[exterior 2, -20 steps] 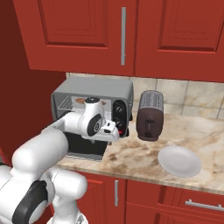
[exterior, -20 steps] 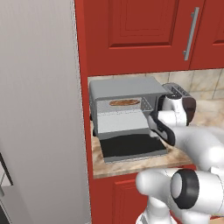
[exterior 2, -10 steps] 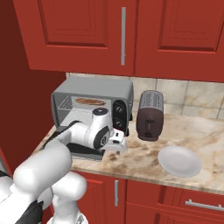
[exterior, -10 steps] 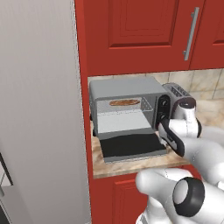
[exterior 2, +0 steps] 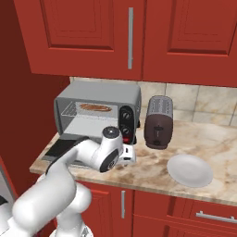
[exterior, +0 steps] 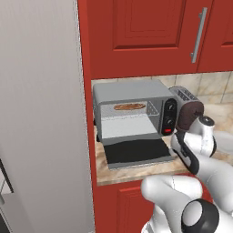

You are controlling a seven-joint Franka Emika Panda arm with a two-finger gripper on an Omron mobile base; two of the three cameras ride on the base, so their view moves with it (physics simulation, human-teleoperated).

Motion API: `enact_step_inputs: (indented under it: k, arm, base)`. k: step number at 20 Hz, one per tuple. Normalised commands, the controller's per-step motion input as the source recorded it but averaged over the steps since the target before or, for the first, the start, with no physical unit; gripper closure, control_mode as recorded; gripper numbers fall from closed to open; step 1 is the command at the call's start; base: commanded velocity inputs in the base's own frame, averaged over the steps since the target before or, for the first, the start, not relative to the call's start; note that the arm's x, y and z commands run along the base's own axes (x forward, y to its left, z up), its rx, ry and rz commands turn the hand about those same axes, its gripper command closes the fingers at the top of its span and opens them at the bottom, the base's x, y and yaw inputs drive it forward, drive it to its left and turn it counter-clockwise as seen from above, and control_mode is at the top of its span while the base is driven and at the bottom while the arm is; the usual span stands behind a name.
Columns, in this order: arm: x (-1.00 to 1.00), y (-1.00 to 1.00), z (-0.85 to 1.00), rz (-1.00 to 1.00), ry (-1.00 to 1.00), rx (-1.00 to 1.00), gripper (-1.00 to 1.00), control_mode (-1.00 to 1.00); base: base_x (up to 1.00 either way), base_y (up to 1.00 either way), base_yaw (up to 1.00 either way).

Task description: Pull the toaster oven rack outwards. Pick up the baguette from the plate and place it on the toaster oven rack. Close the toaster oven door fully and set the temperature to the lowest setting.

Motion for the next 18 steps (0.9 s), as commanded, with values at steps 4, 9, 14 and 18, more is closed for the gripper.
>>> enact_step_inputs:
  k: [4, 9, 14, 18]
  arm:
    - [-0.18, 0.00, 0.01, 0.25, -0.07, 0.12, -1.00, -1.00]
    - [-0.01, -0.04, -0.03, 0.13, 0.00, 0.01, -1.00, -1.00]
    - [0.00, 0.00, -0.15, 0.13, -0.02, 0.03, -1.00, -1.00]
    - [0.00, 0.01, -0.13, 0.23, -0.06, 0.04, -1.00, -1.00]
  base:
    - [0.00, 0.00, 0.00]
    - [0.00, 0.00, 0.00]
    - [0.00, 0.00, 0.00]
    - [0.00, 0.00, 0.00]
